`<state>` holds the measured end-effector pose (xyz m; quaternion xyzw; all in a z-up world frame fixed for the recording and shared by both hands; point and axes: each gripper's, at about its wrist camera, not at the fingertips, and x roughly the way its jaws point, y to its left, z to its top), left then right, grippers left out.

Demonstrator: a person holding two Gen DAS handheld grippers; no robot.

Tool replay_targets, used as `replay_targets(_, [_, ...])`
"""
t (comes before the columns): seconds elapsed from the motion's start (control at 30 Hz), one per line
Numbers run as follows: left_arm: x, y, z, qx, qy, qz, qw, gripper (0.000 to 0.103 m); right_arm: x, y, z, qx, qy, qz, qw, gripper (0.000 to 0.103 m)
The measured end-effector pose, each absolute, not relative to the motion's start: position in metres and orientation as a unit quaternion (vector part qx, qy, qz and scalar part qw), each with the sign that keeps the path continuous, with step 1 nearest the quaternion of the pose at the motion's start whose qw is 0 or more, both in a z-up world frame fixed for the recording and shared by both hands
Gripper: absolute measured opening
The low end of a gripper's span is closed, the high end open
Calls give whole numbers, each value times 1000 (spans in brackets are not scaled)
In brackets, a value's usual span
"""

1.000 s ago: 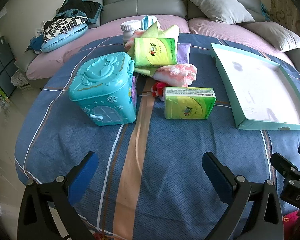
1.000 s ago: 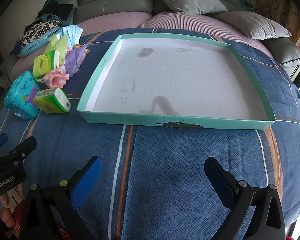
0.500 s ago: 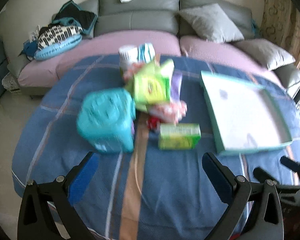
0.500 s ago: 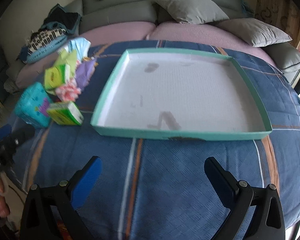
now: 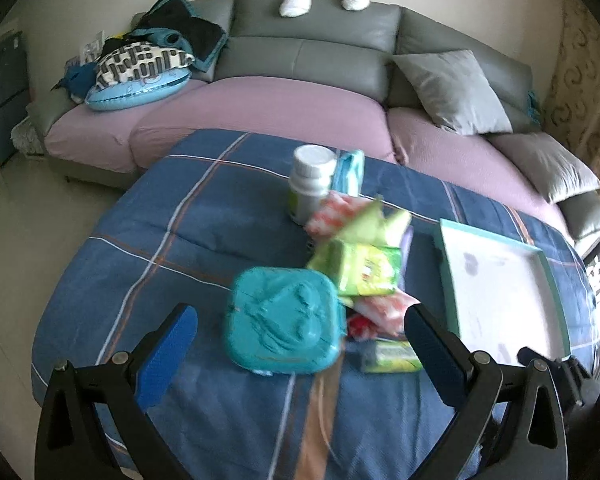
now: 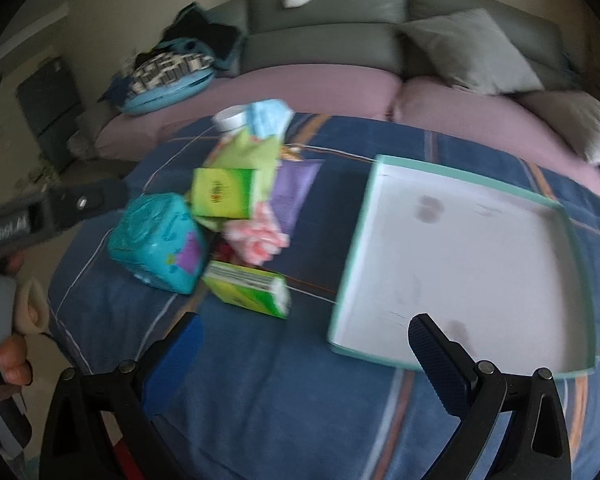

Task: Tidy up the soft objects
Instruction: 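Reach the right gripper to the green tissue pack and grasp it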

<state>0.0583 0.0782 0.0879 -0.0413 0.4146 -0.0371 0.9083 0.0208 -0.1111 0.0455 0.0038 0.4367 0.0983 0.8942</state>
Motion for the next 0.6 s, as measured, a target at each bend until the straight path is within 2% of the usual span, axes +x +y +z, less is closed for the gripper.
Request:
replay_targets(0.17, [66, 95, 87, -54, 404, -26, 913, 103, 36, -82, 32, -15, 442, 120, 889, 102])
replay_targets(0.43, [86, 116, 80, -67, 417, -15, 906, 103, 59, -66, 9, -15, 464, 118, 878, 91])
replay_targets(0.6, [95, 112, 78, -60, 429, -25, 901, 103, 68, -65, 0, -5, 475, 107, 874, 88])
